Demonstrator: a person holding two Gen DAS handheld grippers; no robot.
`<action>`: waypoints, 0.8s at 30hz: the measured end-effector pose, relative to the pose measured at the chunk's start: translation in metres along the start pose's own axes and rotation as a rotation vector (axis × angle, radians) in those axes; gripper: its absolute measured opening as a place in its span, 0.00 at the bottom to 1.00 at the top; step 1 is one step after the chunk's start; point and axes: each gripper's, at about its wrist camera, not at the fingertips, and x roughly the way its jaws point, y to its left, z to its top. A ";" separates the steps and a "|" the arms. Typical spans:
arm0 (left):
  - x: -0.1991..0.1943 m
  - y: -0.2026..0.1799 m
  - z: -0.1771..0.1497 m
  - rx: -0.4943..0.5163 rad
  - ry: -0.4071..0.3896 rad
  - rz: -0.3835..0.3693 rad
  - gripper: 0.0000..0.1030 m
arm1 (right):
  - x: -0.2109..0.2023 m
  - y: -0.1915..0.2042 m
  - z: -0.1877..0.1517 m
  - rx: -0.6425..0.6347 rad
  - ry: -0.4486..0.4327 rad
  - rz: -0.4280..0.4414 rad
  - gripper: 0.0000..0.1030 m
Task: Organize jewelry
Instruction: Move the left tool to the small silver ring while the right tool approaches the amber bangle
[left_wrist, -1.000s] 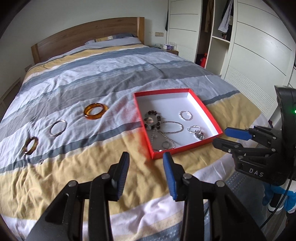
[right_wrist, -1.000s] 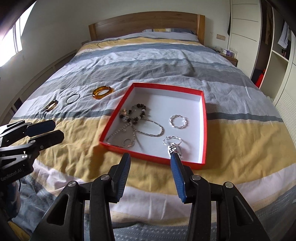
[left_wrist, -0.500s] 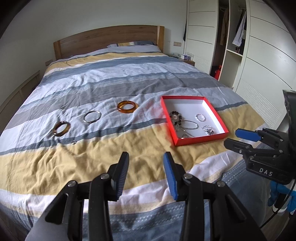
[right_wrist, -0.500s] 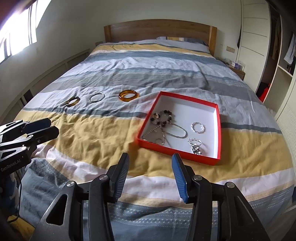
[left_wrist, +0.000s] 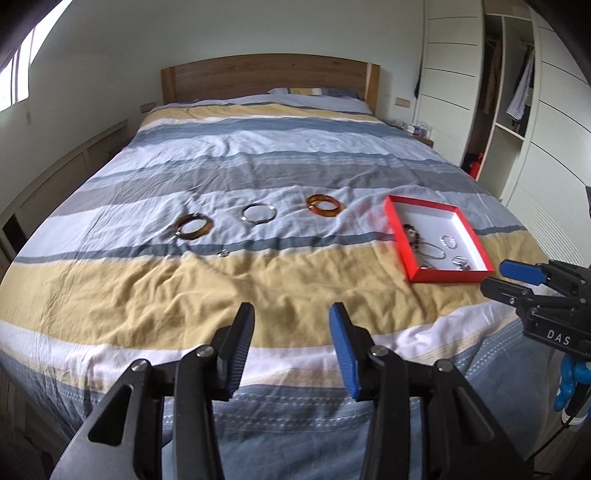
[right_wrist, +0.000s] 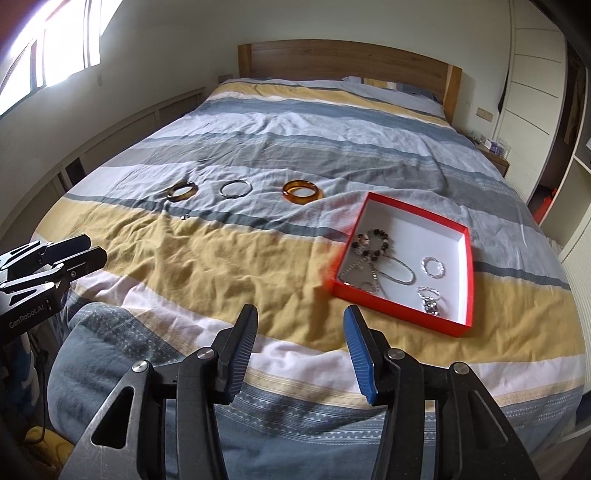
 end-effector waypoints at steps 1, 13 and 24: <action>0.001 0.006 -0.001 -0.010 0.004 0.008 0.39 | 0.002 0.004 0.001 -0.005 0.003 0.005 0.47; 0.027 0.055 -0.011 -0.083 0.051 0.074 0.39 | 0.039 0.037 0.013 -0.051 0.046 0.056 0.50; 0.078 0.102 -0.012 -0.173 0.110 0.096 0.39 | 0.099 0.055 0.037 -0.082 0.086 0.116 0.51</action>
